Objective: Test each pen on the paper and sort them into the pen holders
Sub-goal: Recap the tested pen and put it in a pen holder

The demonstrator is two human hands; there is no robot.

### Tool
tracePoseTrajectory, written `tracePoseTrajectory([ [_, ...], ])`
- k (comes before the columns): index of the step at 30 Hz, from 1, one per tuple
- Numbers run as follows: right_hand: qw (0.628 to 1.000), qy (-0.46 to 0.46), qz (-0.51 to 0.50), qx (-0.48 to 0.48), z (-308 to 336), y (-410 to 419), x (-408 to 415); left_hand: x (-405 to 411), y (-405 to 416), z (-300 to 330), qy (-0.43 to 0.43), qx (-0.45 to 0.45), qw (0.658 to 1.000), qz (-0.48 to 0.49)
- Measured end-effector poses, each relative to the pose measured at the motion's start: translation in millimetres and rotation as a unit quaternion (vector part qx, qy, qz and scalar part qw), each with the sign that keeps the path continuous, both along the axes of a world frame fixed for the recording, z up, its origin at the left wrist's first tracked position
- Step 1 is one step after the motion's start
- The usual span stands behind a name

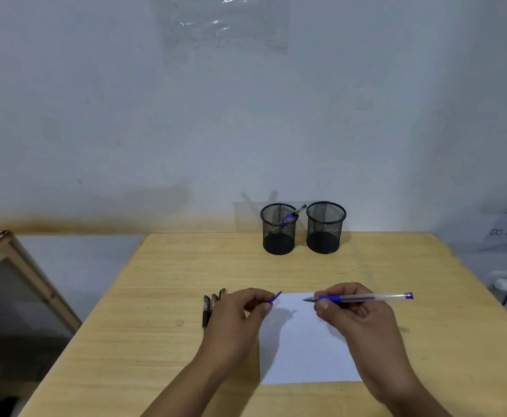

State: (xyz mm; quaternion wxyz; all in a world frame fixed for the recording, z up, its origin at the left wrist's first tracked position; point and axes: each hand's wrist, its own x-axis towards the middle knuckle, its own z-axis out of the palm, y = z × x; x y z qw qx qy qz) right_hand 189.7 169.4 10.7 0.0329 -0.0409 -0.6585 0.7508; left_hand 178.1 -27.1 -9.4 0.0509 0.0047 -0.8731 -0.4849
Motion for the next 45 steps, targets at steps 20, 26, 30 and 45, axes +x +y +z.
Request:
tracePoseTrajectory([
  [20,0.992,0.0,0.072,0.108,7,-16,2,15,9,6,0.027,0.085,0.995,-0.034],
  [26,0.997,-0.006,0.063,0.047,3,-18,0,13,10,6,0.016,0.11,0.993,-0.025],
  [30,0.998,0.0,0.064,0.023,-4,-21,2,12,11,8,0.011,0.113,0.993,-0.031],
  [45,0.996,0.011,-0.064,0.063,14,-12,-82,-52,9,4,0.023,0.14,0.99,0.022],
])
